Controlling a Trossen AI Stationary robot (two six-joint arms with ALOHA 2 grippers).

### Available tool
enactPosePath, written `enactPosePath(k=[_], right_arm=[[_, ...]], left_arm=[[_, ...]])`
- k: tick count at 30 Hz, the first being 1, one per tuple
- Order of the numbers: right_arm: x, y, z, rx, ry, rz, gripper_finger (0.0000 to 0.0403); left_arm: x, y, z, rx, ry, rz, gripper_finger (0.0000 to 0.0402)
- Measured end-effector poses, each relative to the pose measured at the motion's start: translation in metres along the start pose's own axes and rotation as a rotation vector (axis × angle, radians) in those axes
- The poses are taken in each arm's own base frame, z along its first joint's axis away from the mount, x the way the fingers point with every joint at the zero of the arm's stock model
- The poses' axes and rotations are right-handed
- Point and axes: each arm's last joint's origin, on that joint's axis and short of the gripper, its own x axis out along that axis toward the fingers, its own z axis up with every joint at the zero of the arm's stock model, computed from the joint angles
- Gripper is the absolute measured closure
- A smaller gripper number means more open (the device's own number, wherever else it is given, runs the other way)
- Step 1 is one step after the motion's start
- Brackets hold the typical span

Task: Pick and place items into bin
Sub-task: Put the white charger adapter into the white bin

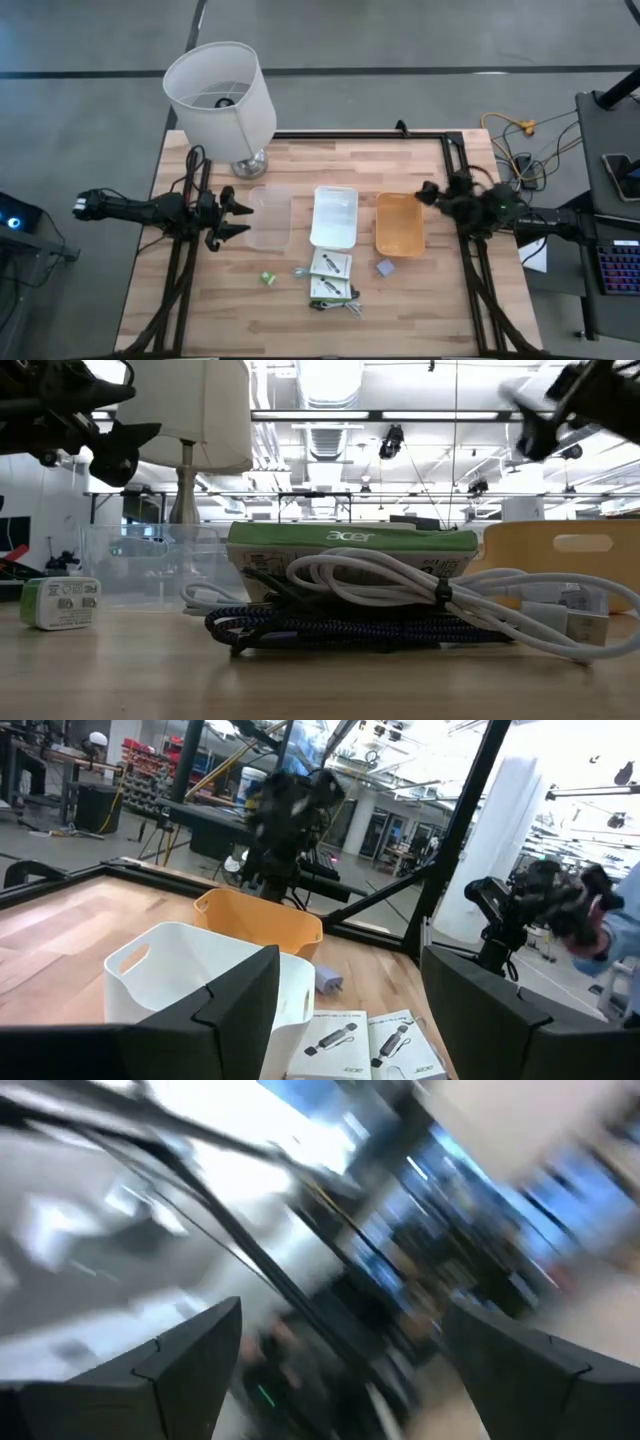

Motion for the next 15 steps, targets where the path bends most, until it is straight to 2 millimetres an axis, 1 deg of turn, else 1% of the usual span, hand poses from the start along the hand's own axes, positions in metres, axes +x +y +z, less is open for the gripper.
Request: enactPosePath(k=[3,5,6,8,11,12,13,15], right_arm=[[0.0,0.012,0.009,-0.068,-0.119,0.101,0.0076],[0.003,0.013,0.01,-0.076,-0.114,0.085,0.0076],[0.007,0.013,0.01,-0.048,-0.08,0.053,0.0076],[0.02,0.011,0.007,0.008,0.061,-0.072,0.0076],[0.037,0.008,-0.001,0.03,0.379,-0.316,0.0076],[0.042,0.01,-0.002,0.031,0.455,-0.382,0.0076],[0.048,0.012,-0.001,0.027,0.509,-0.439,0.0076],[0.062,0.017,0.007,-0.003,0.529,-0.547,0.0076]], left_arm=[[0.0,0.0,0.0,0.0,0.0,0.0,0.0173],[0.0,0.0,0.0,0.0,0.0,0.0,0.0173],[0.0,0.0,0.0,0.0,0.001,0.0,0.0173],[0.0,0.0,0.0,0.0,0.002,0.001,0.0173],[0.0,0.0,0.0,0.0,0.001,0.0,0.0173],[0.0,0.0,0.0,0.0,0.001,0.0,0.0173],[0.0,0.0,0.0,0.0,0.001,0.0,0.0173],[0.0,0.0,0.0,0.0,0.0,0.0,0.0173]])
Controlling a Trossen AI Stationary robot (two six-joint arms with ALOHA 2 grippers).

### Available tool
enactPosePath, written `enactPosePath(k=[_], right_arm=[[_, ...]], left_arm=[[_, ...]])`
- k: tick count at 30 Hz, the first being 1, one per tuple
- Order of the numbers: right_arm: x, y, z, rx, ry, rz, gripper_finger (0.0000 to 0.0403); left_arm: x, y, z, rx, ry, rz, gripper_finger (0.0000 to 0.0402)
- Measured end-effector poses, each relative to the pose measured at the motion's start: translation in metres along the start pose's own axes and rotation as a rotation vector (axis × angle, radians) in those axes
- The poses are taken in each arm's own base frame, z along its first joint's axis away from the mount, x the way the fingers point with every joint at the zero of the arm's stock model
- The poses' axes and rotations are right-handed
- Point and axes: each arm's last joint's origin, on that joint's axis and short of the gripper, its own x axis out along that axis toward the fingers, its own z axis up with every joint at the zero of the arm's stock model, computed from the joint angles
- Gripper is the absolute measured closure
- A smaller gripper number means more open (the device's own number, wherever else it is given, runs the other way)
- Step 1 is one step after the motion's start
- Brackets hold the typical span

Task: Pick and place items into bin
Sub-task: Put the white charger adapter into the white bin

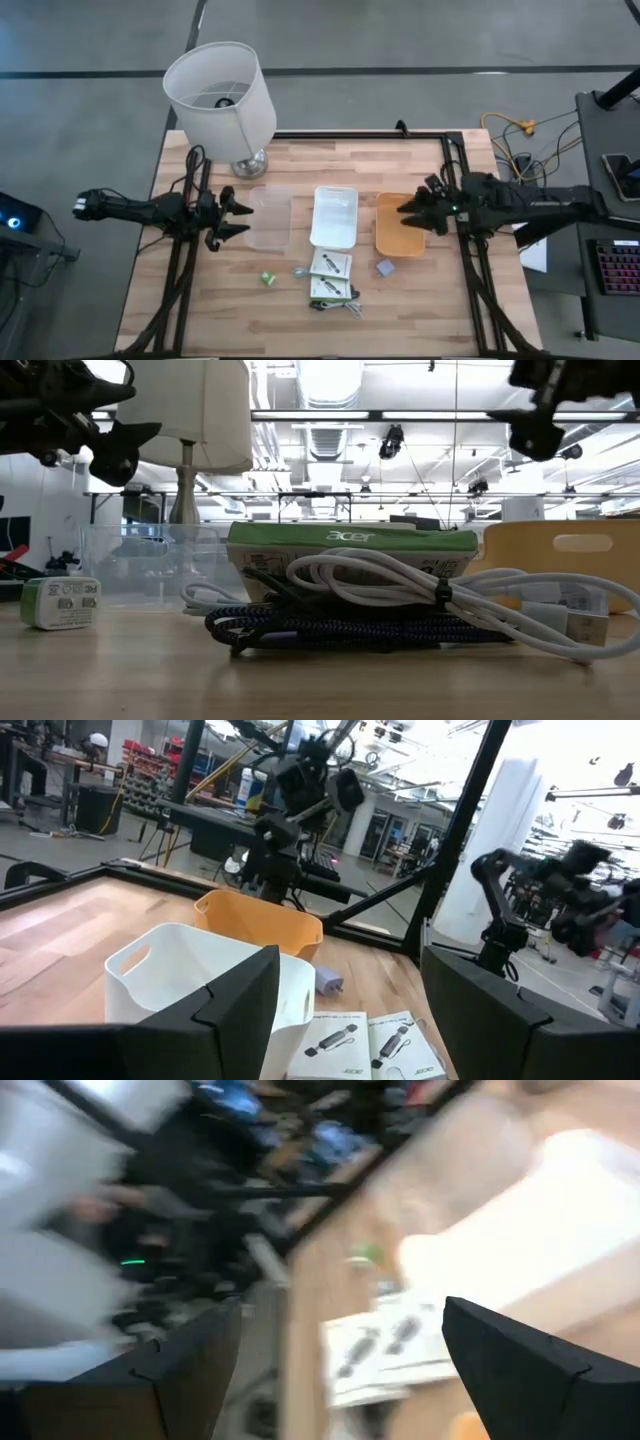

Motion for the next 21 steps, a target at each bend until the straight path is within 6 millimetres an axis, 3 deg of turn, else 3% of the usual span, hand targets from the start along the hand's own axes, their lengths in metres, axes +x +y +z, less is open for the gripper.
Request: enactPosePath(k=[4,8,11,14,17,21], right_arm=[[0.008,0.037,0.035,0.048,-0.047,0.02,0.0076],[0.034,0.066,0.047,0.046,0.081,0.045,0.0076],[0.067,0.078,0.049,-0.071,0.168,-0.066,0.0076],[0.088,0.089,0.06,-0.123,0.27,-0.206,0.0076],[0.099,0.096,0.066,-0.086,0.425,-0.413,0.0076],[0.101,0.111,0.064,-0.236,0.691,-0.578,0.0076]], left_arm=[[0.0,0.0,0.0,0.0,0.0,0.001,0.0173],[0.0,0.0,0.0,0.0,0.001,0.001,0.0173],[0.0,0.0,0.0,0.0,0.001,0.001,0.0173],[0.0,0.0,0.0,0.0,0.001,0.0,0.0173],[0.0,0.0,0.0,0.0,-0.001,0.0,0.0173],[0.0,0.0,0.0,0.0,0.0,0.0,0.0173]])
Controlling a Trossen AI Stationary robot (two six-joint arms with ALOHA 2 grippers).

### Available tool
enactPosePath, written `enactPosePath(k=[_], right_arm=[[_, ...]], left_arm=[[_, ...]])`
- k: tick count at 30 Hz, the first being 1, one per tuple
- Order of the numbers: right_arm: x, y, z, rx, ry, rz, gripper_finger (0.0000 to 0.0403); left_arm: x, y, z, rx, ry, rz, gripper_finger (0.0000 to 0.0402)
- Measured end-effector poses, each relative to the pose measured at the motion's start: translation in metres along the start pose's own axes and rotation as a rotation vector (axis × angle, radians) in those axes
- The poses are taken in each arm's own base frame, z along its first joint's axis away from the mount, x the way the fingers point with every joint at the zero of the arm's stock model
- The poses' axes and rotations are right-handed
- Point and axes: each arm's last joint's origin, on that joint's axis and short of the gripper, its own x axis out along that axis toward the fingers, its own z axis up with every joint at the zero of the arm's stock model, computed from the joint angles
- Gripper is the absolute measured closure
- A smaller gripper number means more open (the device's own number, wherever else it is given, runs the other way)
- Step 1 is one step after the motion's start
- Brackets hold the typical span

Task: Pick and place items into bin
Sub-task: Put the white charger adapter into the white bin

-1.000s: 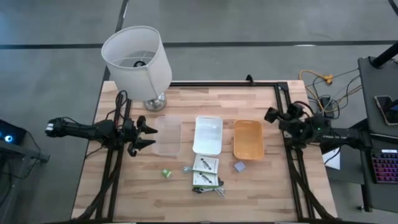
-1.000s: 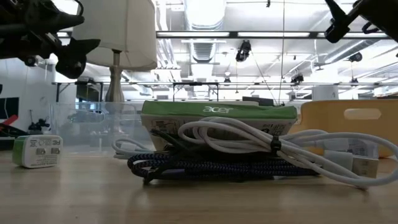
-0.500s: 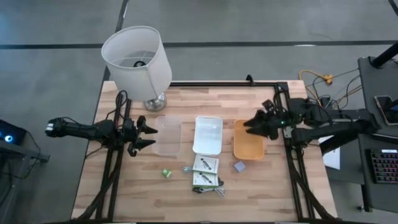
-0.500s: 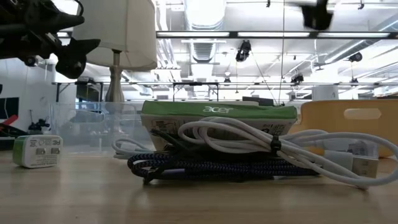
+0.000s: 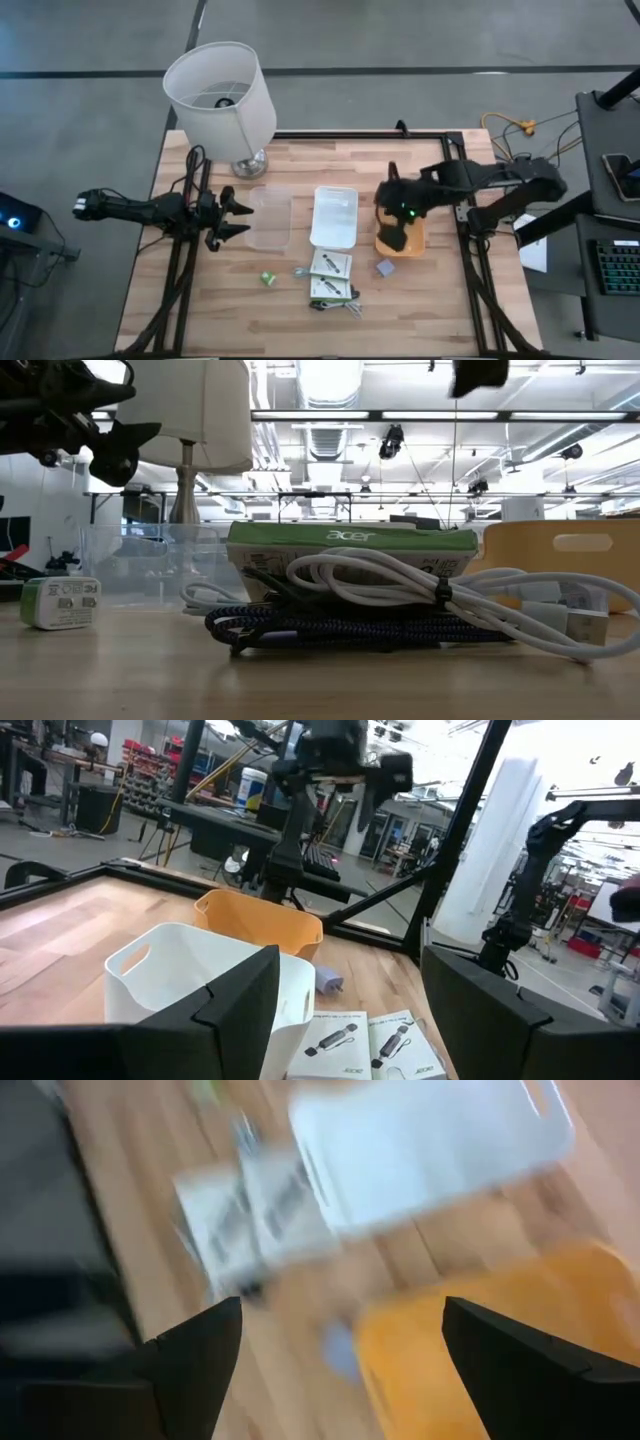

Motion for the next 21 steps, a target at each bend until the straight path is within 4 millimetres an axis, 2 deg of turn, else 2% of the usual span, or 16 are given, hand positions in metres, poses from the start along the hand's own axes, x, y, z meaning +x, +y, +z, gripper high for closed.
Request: enactPosePath(k=[2,5,10,14,17,21], right_arm=[[-0.002,0.011,0.002,-0.107,0.074,-0.017,0.0076],[0.01,0.027,0.003,-0.264,0.191,-0.052,0.0076],[0.048,0.051,-0.003,-0.6,0.352,-0.07,0.0076],[0.088,0.069,-0.017,-0.834,0.478,-0.056,0.0076],[0.109,0.077,-0.028,-0.882,0.527,-0.008,0.0076],[0.13,0.079,-0.034,-0.855,0.465,0.054,0.0076]], left_arm=[[0.0,0.0,0.0,0.0,0.0,0.0,0.0173],[0.0,0.0,0.0,0.0,0.001,0.0,0.0173],[0.0,0.0,0.0,0.0,0.001,0.0,0.0173],[0.0,0.0,0.0,0.0,0.001,0.0,0.0173],[0.0,0.0,0.0,0.0,0.0,0.0,0.0173],[0.0,0.0,0.0,0.0,0.001,0.0,0.0173]])
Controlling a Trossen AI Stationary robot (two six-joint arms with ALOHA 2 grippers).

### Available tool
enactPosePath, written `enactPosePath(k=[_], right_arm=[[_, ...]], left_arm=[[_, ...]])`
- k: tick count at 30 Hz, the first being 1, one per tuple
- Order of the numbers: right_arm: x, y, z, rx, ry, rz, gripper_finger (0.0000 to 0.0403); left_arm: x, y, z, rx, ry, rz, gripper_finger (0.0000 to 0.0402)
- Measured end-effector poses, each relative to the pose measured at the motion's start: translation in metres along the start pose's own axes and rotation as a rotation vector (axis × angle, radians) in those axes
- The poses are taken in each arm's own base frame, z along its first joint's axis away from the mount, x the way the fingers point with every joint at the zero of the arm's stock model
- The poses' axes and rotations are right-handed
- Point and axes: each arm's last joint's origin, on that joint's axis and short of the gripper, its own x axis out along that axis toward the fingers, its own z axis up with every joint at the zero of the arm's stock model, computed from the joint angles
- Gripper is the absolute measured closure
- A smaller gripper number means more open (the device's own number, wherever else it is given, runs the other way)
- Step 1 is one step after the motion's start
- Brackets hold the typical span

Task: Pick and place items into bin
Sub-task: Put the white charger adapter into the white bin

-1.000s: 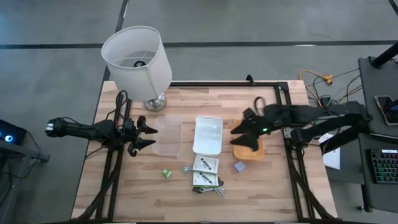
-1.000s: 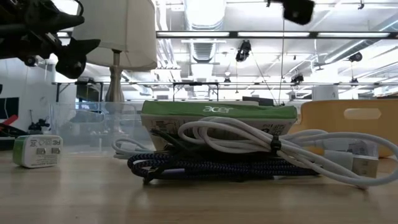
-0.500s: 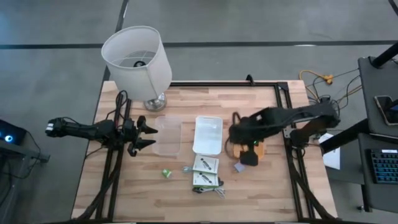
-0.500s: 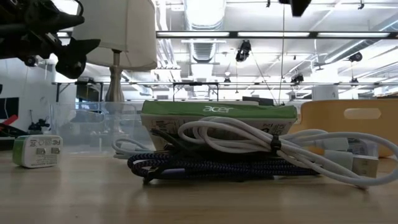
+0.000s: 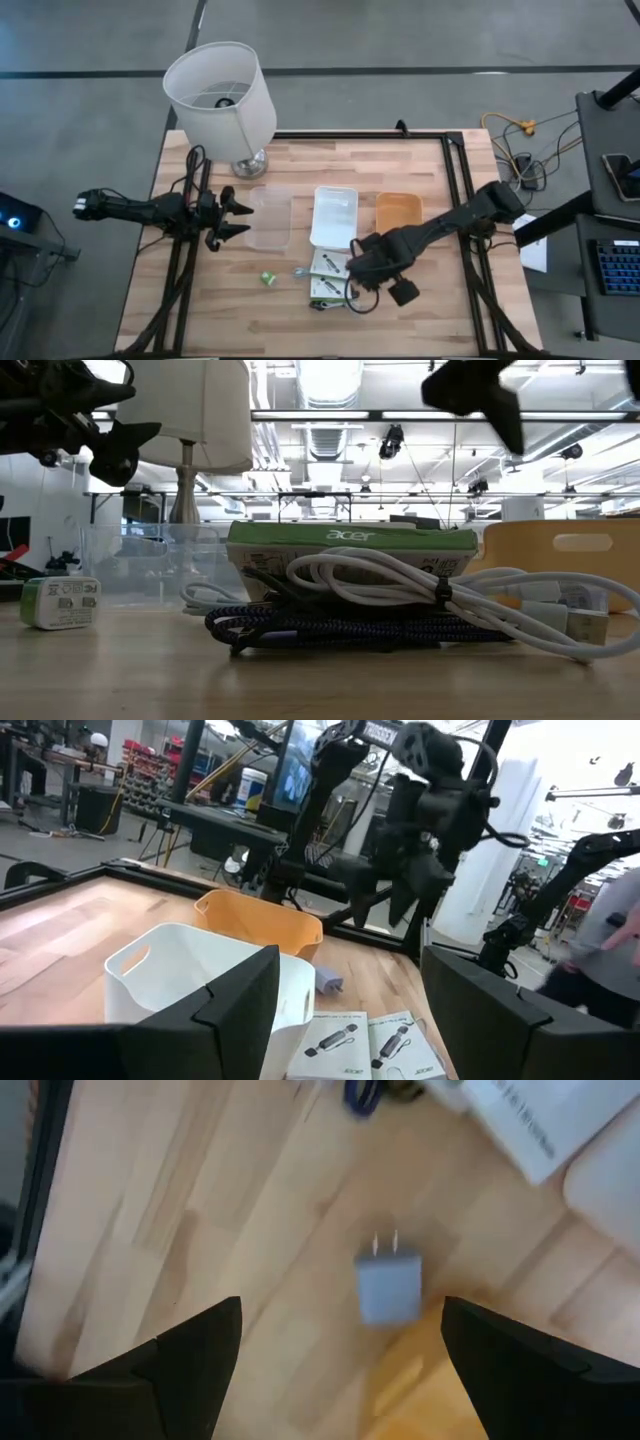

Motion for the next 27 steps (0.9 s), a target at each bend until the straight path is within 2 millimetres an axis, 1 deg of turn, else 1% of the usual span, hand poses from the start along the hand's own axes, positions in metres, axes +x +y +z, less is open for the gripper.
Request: enactPosePath(k=[2,5,10,12,15,21,27], right_arm=[[0.007,-0.001,0.0,0.008,-0.053,-0.004,0.0076],[0.018,-0.001,-0.001,0.001,-0.069,-0.004,0.0076],[0.048,0.0,-0.007,-0.067,-0.031,-0.01,0.0076],[0.059,-0.001,-0.012,-0.082,0.008,-0.05,0.0076],[0.071,-0.004,-0.017,-0.058,0.056,-0.121,0.0076],[0.081,-0.005,-0.02,-0.032,0.088,-0.143,0.0076],[0.091,-0.007,-0.022,-0.076,0.07,-0.144,0.0076]], left_arm=[[0.0,0.0,0.0,0.0,0.0,0.0,0.0173],[0.0,0.0,0.0,0.0,0.0,0.0,0.0173],[0.0,0.0,0.0,0.0,-0.001,0.0,0.0173],[0.0,0.0,0.0,0.0,-0.002,-0.001,0.0173],[0.0,0.0,0.0,0.0,-0.001,-0.001,0.0173],[0.0,0.0,0.0,0.0,0.0,0.0,0.0173],[0.0,0.0,0.0,0.0,0.0,0.0,0.0173]])
